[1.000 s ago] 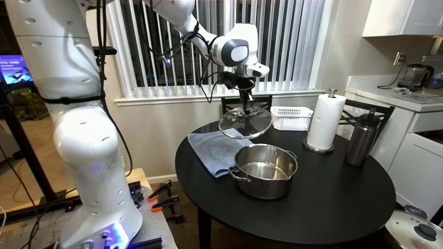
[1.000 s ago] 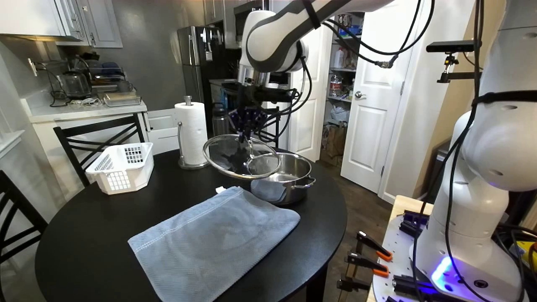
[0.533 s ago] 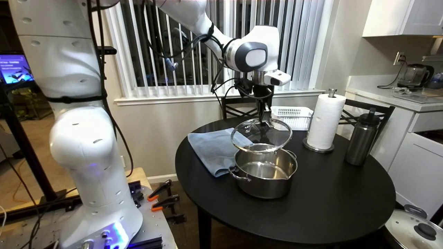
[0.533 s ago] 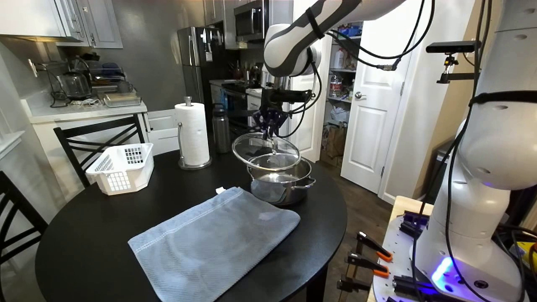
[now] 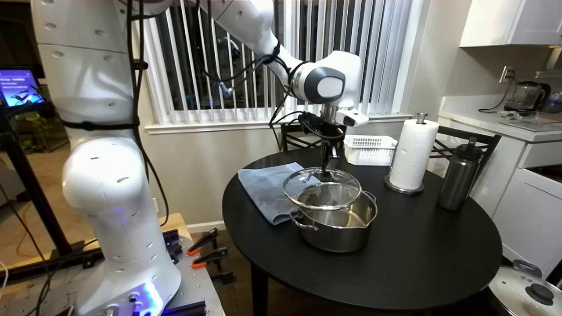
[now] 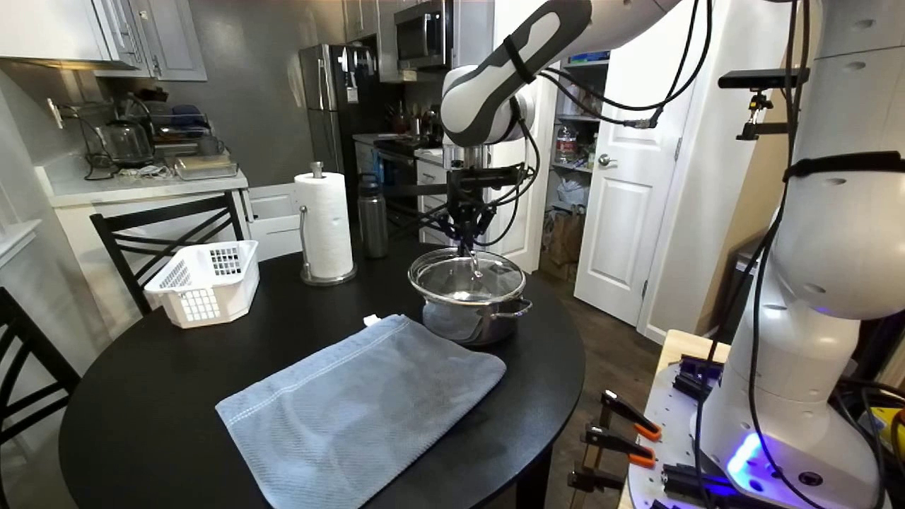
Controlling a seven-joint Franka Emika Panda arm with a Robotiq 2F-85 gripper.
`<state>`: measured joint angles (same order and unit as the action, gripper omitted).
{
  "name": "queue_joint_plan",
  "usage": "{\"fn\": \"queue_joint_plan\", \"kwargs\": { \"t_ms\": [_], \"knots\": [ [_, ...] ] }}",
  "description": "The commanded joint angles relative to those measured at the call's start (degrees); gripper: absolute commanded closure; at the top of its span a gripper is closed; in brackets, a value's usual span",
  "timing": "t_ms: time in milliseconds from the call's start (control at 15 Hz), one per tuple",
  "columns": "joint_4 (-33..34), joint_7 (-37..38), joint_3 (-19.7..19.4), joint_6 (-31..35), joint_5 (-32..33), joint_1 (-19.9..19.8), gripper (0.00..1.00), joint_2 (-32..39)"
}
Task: Pick up the clear silver lined lid and put it on the silver pot
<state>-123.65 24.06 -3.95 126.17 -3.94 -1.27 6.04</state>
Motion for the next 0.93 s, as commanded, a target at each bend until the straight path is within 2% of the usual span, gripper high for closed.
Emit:
{"fn": "queue_joint_plan", "kwargs": {
  "t_ms": [0,333,867],
  "knots": [
    [1.4,0.4,-0.8,-3.2,-0.1,-1.0,0.96,-0.2],
    [1.8,0.7,-2.1,-3.1,-0.7,-1.9,0.96,0.6],
    [8.3,0.9,-2.7,-6.8,-0.8,-2.1,0.96,5.2]
  ]
}}
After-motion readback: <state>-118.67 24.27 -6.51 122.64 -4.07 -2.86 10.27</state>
